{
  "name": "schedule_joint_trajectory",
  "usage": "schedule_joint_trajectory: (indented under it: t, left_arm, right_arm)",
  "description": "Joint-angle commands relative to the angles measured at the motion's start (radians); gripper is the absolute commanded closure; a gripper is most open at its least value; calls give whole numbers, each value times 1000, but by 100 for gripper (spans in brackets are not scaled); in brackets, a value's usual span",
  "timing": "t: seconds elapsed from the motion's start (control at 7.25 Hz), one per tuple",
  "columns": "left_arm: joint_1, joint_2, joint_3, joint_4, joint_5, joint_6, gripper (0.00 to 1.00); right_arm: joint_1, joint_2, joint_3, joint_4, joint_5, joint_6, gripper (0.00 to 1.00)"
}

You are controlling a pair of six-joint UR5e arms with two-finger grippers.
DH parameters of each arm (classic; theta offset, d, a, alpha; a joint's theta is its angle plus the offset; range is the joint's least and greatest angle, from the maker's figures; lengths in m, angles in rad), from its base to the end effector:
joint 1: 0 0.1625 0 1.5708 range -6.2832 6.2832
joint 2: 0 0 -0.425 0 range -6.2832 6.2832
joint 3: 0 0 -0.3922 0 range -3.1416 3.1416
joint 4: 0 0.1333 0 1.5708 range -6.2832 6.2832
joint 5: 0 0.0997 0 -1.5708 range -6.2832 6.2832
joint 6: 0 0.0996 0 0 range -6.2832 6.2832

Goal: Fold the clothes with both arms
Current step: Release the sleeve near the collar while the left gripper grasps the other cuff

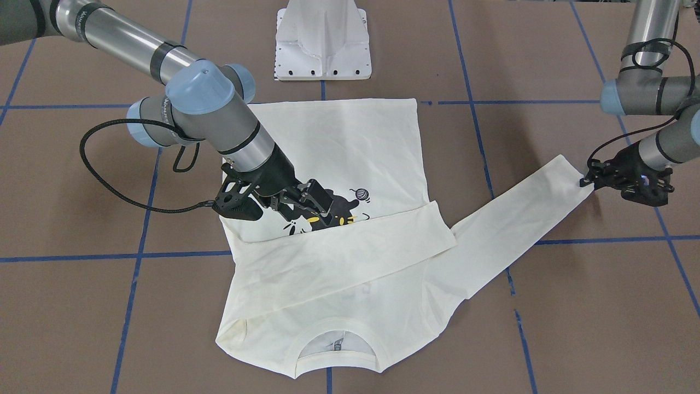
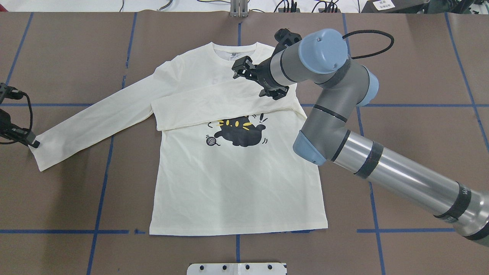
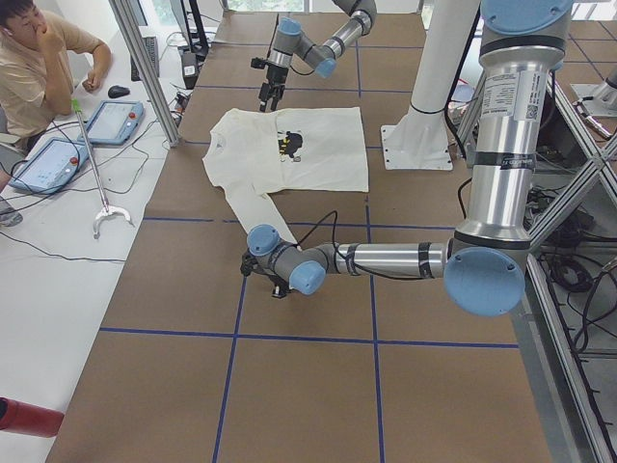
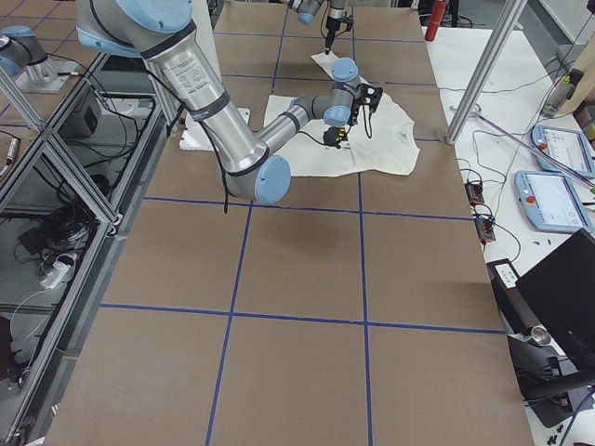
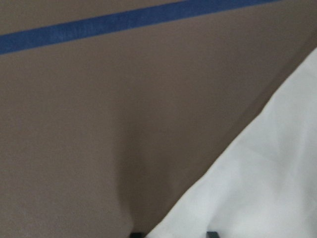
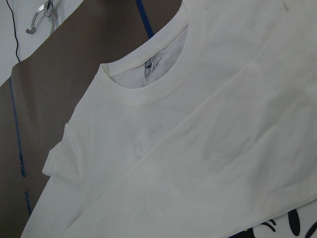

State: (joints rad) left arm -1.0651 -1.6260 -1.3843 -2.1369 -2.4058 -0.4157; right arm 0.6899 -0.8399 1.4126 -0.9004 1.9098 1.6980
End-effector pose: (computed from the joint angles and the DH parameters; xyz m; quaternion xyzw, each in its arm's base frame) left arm 0.2051 -0.4932 0.6568 0.0006 0.4423 0.1275 0.8878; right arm -0.5026 -0.5447 0.2022 0.0276 -0.5895 0.2282 0.7744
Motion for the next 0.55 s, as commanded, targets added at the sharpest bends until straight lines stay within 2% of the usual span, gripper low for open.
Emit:
schedule_joint_trajectory:
  t: [0.0,0.14,0.28,0.41]
  left_arm:
    - [-3,1,-37,-1,-9,0,100]
    - [-3,6,-97,8,-25,0,100]
    - [-3,3,-158,6,-124,-50,100]
    - [0,-32,-261,5,-168,-236,100]
  right_arm:
    - [-6,-2,0,0,-9,0,1]
    - [-6,-4,0,0,-9,2,1]
    - [0,-8,9,2,-8,-4,1]
    - [14,-72,76,2,6,-11,1]
